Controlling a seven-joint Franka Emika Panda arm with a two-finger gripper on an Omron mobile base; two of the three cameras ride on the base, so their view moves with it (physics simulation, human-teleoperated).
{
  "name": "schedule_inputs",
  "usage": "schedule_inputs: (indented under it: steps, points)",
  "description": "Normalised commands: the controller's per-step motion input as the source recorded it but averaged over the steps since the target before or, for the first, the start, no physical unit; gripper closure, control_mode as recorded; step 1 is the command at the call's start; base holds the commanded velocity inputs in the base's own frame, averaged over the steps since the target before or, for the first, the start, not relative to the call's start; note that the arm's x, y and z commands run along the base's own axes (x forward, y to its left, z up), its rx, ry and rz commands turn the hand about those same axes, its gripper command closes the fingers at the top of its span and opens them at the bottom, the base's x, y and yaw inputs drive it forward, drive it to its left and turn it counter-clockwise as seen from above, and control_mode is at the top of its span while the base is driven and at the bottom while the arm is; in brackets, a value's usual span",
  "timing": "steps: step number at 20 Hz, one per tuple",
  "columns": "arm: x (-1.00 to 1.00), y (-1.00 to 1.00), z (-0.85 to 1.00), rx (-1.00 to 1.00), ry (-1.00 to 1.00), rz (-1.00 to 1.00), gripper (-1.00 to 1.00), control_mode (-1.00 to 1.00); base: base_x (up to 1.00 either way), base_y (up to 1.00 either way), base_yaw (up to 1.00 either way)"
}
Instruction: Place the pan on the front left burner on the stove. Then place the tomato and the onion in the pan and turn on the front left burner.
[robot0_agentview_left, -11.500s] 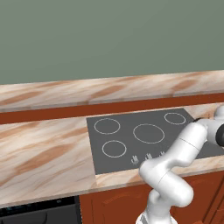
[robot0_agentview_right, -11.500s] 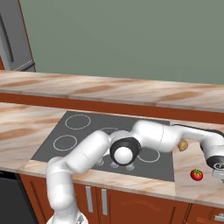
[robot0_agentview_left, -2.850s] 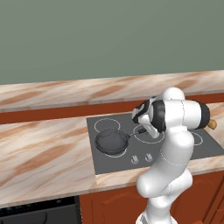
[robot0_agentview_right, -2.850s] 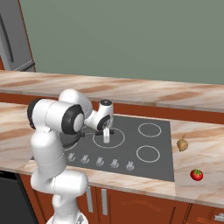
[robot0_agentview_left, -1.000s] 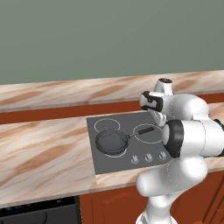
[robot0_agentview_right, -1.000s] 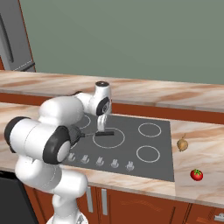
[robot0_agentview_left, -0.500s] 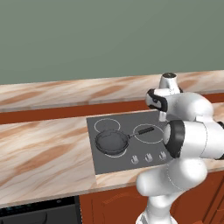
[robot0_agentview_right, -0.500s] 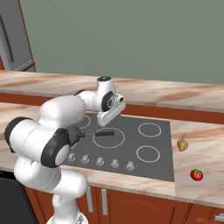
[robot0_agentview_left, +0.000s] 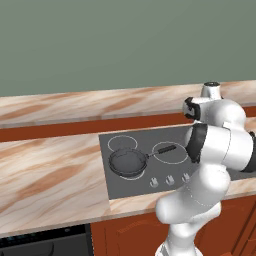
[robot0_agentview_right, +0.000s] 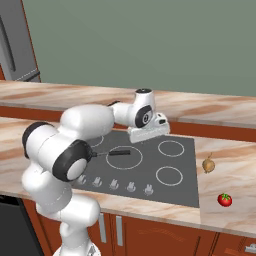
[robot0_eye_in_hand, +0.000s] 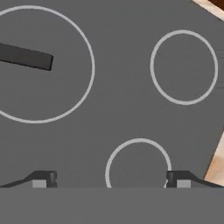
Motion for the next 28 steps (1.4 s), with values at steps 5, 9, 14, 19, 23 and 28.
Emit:
schedule_inputs:
  steps: [5, 9, 14, 19, 23, 28]
  points:
    - [-0.05, -0.75, 0.0, 0.14, 0.0, -0.54, -1.0, -1.0, 0.0, 0.0, 0.0]
    - [-0.07, -0.53, 0.0, 0.02, -0.08, -0.37, -1.0, -1.0, 0.0, 0.0, 0.0]
    - [-0.02, -0.55, 0.0, 0.0, -0.14, -0.27, -1.0, -1.0, 0.0, 0.0, 0.0]
    - [-0.14, -0.47, -0.09, 0.0, -0.14, -0.15, -1.0, -1.0, 0.0, 0.0, 0.0]
    - [-0.02, -0.43, -0.15, -0.02, -0.11, -0.1, -1.0, -1.0, 0.0, 0.0, 0.0]
    - [0.0, -0.39, -0.14, 0.0, -0.04, -0.09, -1.0, -1.0, 0.0, 0.0, 0.0]
